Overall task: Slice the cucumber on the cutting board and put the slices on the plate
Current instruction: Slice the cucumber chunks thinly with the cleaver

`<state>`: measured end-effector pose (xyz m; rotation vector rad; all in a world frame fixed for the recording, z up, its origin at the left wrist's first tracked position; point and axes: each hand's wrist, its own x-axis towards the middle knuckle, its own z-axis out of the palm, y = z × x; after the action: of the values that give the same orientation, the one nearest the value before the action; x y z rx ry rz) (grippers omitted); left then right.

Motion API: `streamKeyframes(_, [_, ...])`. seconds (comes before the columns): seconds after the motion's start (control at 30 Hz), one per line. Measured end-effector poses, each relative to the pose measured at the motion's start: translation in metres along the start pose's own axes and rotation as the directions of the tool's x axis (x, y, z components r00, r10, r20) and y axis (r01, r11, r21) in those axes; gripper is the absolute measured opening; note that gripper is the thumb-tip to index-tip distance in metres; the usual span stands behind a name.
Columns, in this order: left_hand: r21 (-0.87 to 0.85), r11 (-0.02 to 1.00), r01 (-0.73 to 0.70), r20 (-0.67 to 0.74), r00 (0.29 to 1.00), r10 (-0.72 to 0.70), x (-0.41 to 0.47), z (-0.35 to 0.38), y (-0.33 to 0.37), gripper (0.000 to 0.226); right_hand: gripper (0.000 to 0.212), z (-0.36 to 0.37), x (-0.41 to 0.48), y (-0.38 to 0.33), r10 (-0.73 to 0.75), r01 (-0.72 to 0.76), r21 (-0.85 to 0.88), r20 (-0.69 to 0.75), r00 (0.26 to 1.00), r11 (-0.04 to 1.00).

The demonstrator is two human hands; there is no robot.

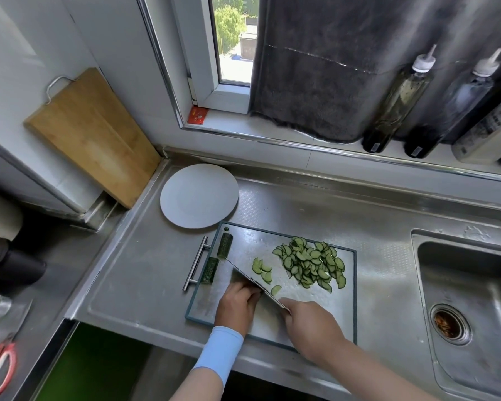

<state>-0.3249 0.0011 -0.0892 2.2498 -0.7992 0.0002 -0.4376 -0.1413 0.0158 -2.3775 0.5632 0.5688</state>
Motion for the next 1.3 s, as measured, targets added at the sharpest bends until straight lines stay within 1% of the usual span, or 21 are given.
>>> streamKeyframes(0.1, [0.012, 1.0, -0.026, -0.02, 0.999, 0.026, 0.001, -0.002, 0.002, 0.006, 0.015, 0.003, -0.011, 0.003, -0.012, 0.012, -0.003, -0.022, 1.0, 1.0])
streamKeyframes(0.13, [0.019, 0.999, -0.033, -0.023, 0.999, 0.033, 0.001, -0.003, 0.002, 0.005, 0.014, 0.003, -0.015, 0.005, -0.011, 0.011, -0.008, -0.024, 1.0, 1.0])
streamKeyframes(0.23, [0.021, 0.999, -0.026, -0.021, 0.999, 0.027, 0.0, -0.003, 0.003, 0.02, 0.012, 0.001, -0.024, 0.012, 0.001, -0.002, -0.022, -0.037, 0.999, 1.0])
streamKeyframes(0.37, [-0.004, 1.0, 0.007, -0.017, 1.0, -0.007, 0.001, -0.003, 0.004, 0.012, 0.013, -0.001, -0.028, 0.019, 0.021, -0.02, 0.001, -0.015, 1.0, 1.0])
streamKeyframes(0.43, [-0.015, 1.0, 0.007, -0.021, 1.0, -0.007, 0.0, -0.003, 0.003, 0.013, 0.015, 0.0, -0.026, 0.017, 0.027, -0.027, 0.012, -0.002, 1.0, 1.0])
streamKeyframes(0.53, [-0.025, 1.0, 0.0, -0.016, 1.0, -0.001, 0.001, -0.002, 0.002, 0.005, 0.025, 0.001, -0.017, 0.011, 0.046, -0.047, 0.031, 0.032, 0.998, 0.998])
streamKeyframes(0.67, [-0.029, 0.999, -0.016, -0.003, 1.0, 0.016, -0.001, 0.0, -0.001, 0.009, 0.032, 0.001, 0.0, -0.002, 0.058, -0.061, 0.07, 0.037, 0.998, 0.996])
streamKeyframes(0.77, [-0.021, 1.0, -0.019, 0.026, 0.999, 0.019, -0.001, 0.0, -0.003, 0.016, 0.028, 0.001, 0.009, -0.007, 0.056, -0.058, 0.067, 0.024, 0.998, 0.996])
streamKeyframes(0.9, [-0.018, 0.998, -0.053, 0.033, 0.998, 0.054, 0.0, -0.004, -0.003, 0.017, 0.027, 0.001, 0.011, -0.007, 0.047, -0.049, 0.06, 0.028, 0.998, 0.997])
streamKeyframes(1.0, [-0.01, 0.999, -0.034, 0.022, 0.999, 0.034, 0.001, -0.004, -0.002, 0.02, 0.029, -0.001, 0.006, -0.005, 0.019, -0.019, 0.032, 0.017, 1.0, 0.999])
streamKeyframes(1.13, [-0.01, 1.0, -0.03, 0.018, 0.999, 0.03, 0.002, -0.007, 0.0, 0.022, 0.018, 0.002, -0.007, 0.0, -0.004, 0.004, 0.021, -0.011, 1.0, 1.0])
streamKeyframes(1.3, [-0.016, 1.0, -0.011, 0.049, 0.999, 0.012, 0.002, -0.008, 0.0, 0.021, 0.016, 0.001, -0.024, 0.015, -0.01, 0.011, 0.015, -0.032, 0.999, 1.0])
